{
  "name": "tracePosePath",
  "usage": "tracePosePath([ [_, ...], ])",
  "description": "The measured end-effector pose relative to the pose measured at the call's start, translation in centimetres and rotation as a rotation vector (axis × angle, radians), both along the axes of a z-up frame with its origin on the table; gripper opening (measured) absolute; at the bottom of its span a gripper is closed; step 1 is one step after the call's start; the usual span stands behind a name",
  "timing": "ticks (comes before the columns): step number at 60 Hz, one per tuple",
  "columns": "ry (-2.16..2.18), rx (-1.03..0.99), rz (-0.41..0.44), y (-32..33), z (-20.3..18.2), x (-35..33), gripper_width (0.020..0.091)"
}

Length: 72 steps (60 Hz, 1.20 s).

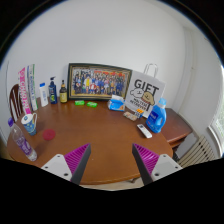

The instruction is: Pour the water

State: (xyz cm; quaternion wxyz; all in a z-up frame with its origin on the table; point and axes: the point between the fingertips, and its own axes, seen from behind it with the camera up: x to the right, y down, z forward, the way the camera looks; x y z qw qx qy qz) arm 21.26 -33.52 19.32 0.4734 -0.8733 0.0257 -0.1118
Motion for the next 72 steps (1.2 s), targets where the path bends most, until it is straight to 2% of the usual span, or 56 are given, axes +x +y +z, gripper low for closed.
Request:
tracePosePath([
  [7, 0.001, -0.017, 0.019, -0.7, -0.6, -1.8, 0.0859],
  [16, 0.018, -0.050, 0.067, -1.7, -2.4, -7.5, 0.0858],
  [34, 0.118, -0.089, 0.248, -4.3, -7.6, -24.8, 0.0856],
  [45, 0.140, -0.017, 0.338, -2.9, -8.8, -34.3, 0.0855],
  [57, 0.169, 0.086, 0.303, 2.3, -10.4, -37.6, 0.0850],
  [62, 0.178, 0.116, 0.281, 4.4, -11.4, -37.8, 0.0784],
  [64, 0.172, 0.128, 0.278, 5.1, -11.5, -37.7, 0.0711],
  [67, 0.149, 0.150, 0.267, 6.0, -11.8, -37.3, 0.0547],
  [68, 0.145, 0.157, 0.269, 6.2, -11.8, -37.4, 0.0514],
  [72, 0.149, 0.178, 0.272, 6.6, -11.6, -37.5, 0.0472],
])
